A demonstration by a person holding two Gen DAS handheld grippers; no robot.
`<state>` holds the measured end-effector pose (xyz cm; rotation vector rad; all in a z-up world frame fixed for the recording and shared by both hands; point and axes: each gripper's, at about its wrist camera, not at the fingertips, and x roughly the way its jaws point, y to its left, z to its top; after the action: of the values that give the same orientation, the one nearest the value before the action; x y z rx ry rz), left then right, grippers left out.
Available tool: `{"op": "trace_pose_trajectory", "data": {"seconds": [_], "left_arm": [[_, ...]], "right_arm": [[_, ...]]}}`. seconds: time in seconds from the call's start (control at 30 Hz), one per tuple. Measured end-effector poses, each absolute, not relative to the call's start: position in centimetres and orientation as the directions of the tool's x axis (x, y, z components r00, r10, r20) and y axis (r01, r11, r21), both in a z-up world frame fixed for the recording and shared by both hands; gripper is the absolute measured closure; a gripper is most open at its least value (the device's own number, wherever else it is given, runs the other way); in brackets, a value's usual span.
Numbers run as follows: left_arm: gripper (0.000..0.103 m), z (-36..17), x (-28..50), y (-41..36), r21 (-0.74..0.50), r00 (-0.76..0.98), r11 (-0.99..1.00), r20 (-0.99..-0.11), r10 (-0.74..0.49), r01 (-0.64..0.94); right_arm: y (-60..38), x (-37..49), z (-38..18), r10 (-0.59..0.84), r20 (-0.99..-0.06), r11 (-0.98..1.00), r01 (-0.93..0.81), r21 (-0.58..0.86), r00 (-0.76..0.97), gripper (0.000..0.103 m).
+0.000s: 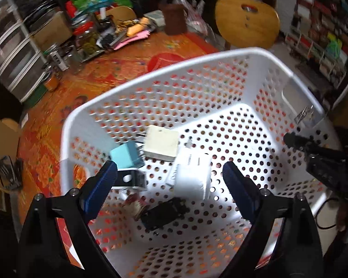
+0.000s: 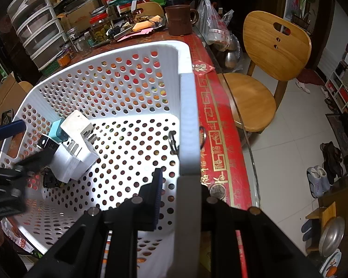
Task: Organize rigid objects
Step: 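Carry the white charger into the basket and open the left tool, then grasp the last white square charger with the left tool and lift it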
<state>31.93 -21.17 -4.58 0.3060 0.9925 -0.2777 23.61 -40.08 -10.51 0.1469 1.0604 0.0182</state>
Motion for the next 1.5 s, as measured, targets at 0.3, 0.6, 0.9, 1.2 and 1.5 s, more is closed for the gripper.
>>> {"op": "trace_pose_trajectory", "data": {"seconds": [0.3, 0.6, 0.9, 1.2, 1.5], "left_arm": [[0.001, 2.2, 26.0, -9.5, 0.139, 0.702, 0.975, -0.711, -0.024, 0.174], [0.001, -3.9, 24.2, 3.0, 0.100, 0.606, 0.995, -0.791, 0.086, -0.011], [0.001, -13.5, 24.4, 1.7, 0.039, 0.465, 0.998, -0.885, 0.016, 0.040], [0.004, -16.3, 25.2, 0.9, 0.055, 0.442, 0.998, -0.896, 0.037, 0.027], [0.031, -15.9, 24.5, 1.5, 0.000, 0.466, 1.000, -0.885, -0.004, 0.009]], "right_arm": [[-40.1, 23.6, -10.5, 0.084, -0.866, 0.990, 0.055, 0.127, 0.493, 0.084], [-40.1, 23.6, -10.6, 0.077, -0.867, 0.991, 0.057, 0.120, 0.492, 0.084], [-40.1, 23.6, -10.5, 0.073, -0.869, 0.991, 0.060, 0.117, 0.490, 0.084], [-40.2, 23.6, -10.5, 0.074, -0.869, 0.991, 0.061, 0.119, 0.490, 0.084], [-40.1, 23.5, -10.5, 0.075, -0.869, 0.991, 0.060, 0.119, 0.490, 0.084]]}}
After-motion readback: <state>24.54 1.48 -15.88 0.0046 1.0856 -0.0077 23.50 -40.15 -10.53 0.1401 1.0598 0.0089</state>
